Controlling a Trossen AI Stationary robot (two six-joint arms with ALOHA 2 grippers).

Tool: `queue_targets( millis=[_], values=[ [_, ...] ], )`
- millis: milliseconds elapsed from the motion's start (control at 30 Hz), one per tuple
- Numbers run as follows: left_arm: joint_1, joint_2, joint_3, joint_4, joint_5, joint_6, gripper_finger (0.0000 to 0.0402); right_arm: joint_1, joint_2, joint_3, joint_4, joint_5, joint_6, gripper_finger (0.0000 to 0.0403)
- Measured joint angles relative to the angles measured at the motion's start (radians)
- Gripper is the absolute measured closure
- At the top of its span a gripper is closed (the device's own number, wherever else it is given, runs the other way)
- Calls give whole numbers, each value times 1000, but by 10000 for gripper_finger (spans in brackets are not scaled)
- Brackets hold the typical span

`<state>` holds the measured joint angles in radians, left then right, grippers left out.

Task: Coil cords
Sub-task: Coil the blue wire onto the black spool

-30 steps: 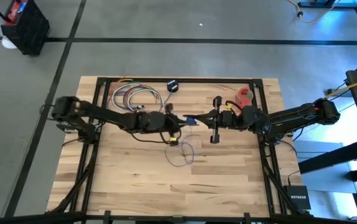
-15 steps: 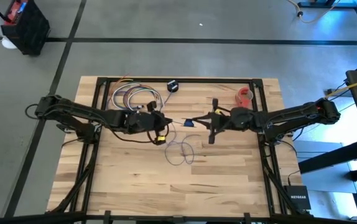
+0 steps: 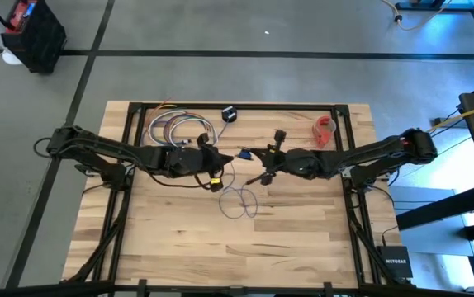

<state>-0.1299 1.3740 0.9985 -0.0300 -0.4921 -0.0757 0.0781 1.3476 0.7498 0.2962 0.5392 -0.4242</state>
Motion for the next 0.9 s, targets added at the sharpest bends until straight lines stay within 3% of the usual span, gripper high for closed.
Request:
queue_targets(
  millis=[400, 700, 900],
  values=[
    [-2, 62, 3, 168, 34, 4, 397, -9, 192, 138, -15, 111, 89, 397],
    [-25, 58, 2, 185, 30, 37, 395, -7, 194, 147, 149, 71, 174, 397],
    [-66, 26, 2, 82, 29, 129, 396, -7, 161, 147, 100, 147, 150, 397]
  ],
)
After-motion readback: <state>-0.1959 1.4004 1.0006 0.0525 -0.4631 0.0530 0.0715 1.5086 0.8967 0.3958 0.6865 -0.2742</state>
